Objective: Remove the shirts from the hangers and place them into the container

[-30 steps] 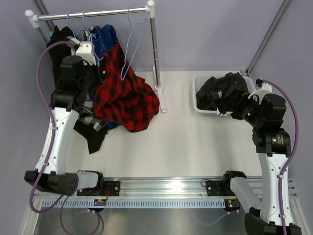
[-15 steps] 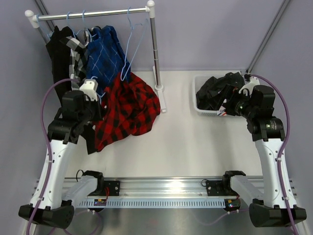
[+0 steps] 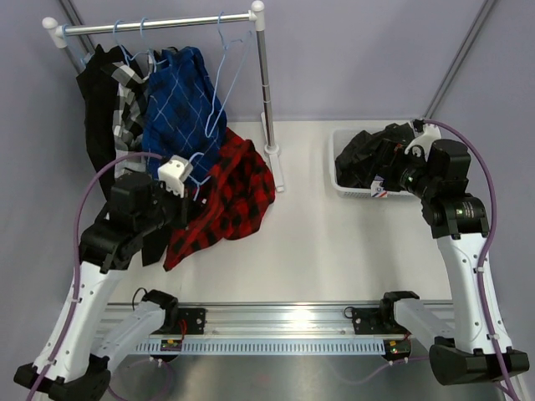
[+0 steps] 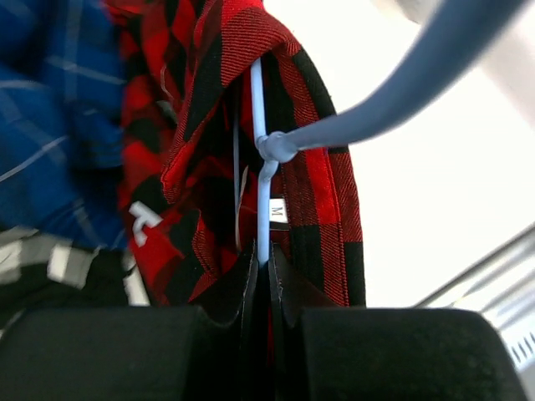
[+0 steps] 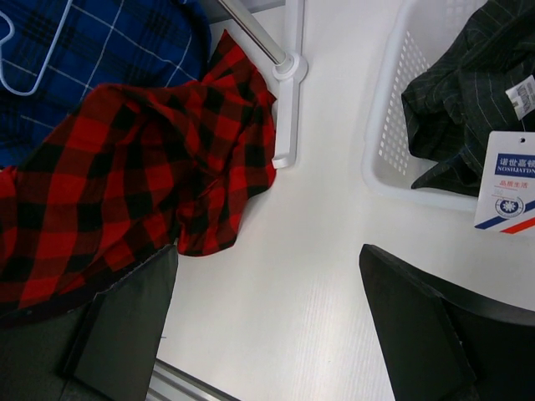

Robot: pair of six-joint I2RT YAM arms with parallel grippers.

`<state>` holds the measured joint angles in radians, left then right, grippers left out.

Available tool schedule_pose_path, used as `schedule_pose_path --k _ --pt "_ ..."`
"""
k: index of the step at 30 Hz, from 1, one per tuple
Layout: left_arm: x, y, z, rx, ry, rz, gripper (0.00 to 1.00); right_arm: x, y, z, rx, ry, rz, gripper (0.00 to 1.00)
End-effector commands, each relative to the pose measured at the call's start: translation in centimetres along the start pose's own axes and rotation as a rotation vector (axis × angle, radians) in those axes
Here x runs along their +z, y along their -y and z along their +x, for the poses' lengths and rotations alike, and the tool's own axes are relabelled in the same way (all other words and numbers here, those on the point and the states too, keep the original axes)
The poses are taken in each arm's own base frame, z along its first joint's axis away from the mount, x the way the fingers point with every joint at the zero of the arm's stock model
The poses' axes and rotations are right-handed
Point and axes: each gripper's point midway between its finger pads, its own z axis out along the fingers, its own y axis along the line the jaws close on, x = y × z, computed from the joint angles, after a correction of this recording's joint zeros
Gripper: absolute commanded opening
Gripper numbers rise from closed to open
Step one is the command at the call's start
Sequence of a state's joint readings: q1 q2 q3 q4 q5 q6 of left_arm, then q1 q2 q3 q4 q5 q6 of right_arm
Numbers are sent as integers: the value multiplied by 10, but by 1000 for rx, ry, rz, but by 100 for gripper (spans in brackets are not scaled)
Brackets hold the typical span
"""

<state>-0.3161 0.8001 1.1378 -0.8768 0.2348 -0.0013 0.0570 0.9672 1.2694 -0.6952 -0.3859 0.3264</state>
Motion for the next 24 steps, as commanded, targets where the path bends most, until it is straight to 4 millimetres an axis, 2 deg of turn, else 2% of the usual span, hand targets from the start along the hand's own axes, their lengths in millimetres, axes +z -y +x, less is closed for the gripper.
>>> schedule_pose_path --k 1,5,7,8,9,10,14,16,17,19,24 --pt "2 30 -2 70 -15 147 0 -6 -24 -22 -90 60 -74 99" --pt "13 45 -7 87 -57 195 0 -8 -44 -26 -154 68 -124 99" --pt "11 55 -25 98 -28 219 0 -7 -52 -28 -169 79 -136 99" --pt "10 57 -32 105 -18 221 0 -5 -62 -25 -181 67 -164 99" --pt "15 61 -38 109 -23 230 0 -3 -68 -25 -190 62 -176 100" --pt "11 64 -54 118 12 228 0 0 -70 -24 -193 59 -167 99" --pt "13 81 -87 151 96 280 0 17 -99 -17 -201 38 -201 98" --pt "16 91 -95 147 120 313 0 21 -121 -13 -213 40 -213 98" --pt "18 95 -102 141 146 326 0 33 -125 -7 -212 16 -199 98" --pt "22 107 -103 138 146 357 0 40 -139 -1 -211 7 -193 98" --pt "35 127 -109 150 159 402 0 57 -179 -13 -228 48 -210 96"
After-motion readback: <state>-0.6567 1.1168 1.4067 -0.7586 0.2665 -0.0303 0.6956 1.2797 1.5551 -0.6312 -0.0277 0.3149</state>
